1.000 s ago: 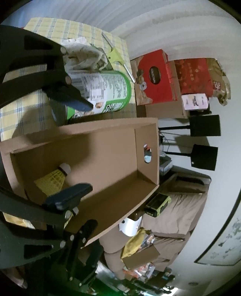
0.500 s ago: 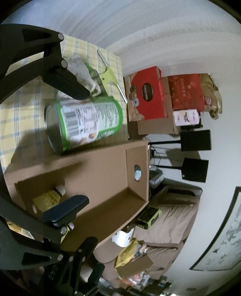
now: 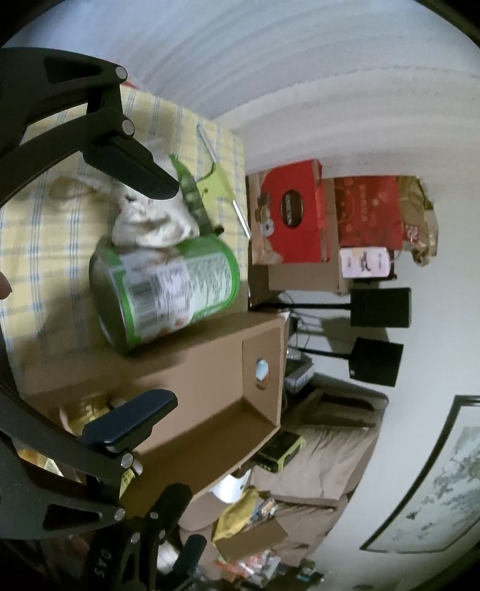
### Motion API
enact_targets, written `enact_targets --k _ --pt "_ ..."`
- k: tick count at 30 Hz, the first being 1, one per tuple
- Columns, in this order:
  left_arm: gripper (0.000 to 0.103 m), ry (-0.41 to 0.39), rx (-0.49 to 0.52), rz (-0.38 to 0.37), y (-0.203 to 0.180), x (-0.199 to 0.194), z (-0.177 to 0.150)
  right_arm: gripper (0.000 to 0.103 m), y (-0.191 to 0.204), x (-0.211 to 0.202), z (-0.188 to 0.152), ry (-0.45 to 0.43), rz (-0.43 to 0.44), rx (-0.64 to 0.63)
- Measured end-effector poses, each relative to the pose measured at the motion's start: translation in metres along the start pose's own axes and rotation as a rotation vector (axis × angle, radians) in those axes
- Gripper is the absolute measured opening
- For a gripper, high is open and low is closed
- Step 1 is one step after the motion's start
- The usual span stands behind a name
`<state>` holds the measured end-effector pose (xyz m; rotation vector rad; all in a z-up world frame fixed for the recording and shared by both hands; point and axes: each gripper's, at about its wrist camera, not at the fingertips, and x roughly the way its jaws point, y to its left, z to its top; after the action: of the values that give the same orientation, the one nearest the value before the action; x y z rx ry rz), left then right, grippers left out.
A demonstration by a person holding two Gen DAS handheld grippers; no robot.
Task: Organize objects
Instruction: 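Move the right gripper back to the green squeegee on the table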
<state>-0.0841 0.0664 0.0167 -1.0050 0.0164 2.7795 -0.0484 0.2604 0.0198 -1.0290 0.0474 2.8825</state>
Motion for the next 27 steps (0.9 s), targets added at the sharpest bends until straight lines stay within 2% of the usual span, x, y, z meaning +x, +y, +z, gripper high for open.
enact_targets --k 7,19,27 --pt "0.103 0.004 -0.036 0.041 0.033 -0.002 0.001 0.102 0.022 0.001 0.008 -0.008 0.037 -0.016" --pt "0.103 0.026 -0.145 0.112 0.118 0.004 0.006 0.102 0.059 0.014 0.017 0.002 0.101 -0.089" --pt "0.103 0.070 -0.204 0.104 0.153 0.015 0.005 0.101 0.087 0.026 0.026 0.013 0.140 -0.148"
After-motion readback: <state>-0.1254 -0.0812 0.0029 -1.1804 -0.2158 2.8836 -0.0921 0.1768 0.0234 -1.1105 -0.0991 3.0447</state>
